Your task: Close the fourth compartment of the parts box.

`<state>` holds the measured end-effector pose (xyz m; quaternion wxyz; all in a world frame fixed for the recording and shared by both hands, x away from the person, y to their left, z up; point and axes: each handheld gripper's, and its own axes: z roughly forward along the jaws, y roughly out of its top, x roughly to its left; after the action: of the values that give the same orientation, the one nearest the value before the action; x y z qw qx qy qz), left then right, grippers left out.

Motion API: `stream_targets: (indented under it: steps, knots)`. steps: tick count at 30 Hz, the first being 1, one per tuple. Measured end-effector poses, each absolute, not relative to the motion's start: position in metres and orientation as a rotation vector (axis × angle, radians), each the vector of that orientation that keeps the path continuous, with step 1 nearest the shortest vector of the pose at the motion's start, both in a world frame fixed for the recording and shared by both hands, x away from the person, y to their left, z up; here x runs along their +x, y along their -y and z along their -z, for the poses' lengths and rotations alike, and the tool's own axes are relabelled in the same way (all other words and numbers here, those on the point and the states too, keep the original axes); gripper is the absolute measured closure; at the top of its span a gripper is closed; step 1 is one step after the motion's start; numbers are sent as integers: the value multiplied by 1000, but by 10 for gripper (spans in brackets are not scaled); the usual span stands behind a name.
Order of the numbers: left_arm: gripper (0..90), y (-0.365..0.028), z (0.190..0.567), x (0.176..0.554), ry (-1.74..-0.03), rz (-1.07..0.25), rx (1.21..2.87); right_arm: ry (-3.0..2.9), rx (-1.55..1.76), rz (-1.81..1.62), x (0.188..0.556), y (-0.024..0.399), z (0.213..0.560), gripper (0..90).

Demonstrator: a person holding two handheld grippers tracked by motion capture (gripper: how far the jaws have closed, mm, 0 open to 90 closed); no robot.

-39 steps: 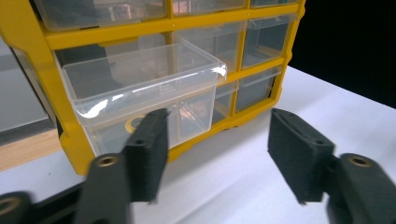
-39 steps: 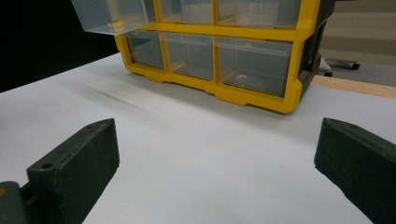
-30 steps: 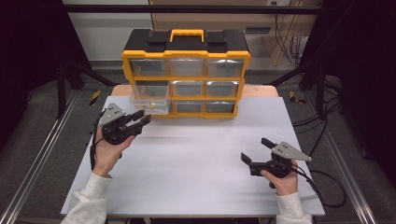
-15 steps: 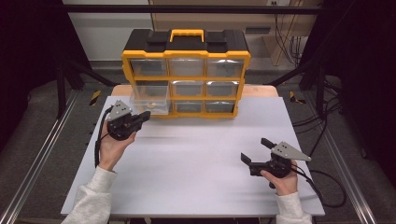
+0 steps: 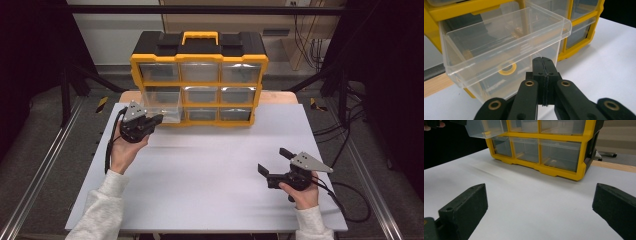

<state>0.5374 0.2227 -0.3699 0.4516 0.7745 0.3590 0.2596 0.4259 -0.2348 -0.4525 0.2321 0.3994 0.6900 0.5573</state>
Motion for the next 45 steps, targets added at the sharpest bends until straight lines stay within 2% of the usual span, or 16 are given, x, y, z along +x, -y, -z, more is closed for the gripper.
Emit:
stream_targets:
  steps: [45]
  knots:
    - [894,-220,378,577,-905,-679,1858,-1883,1110,-1524,426,235,453,5]
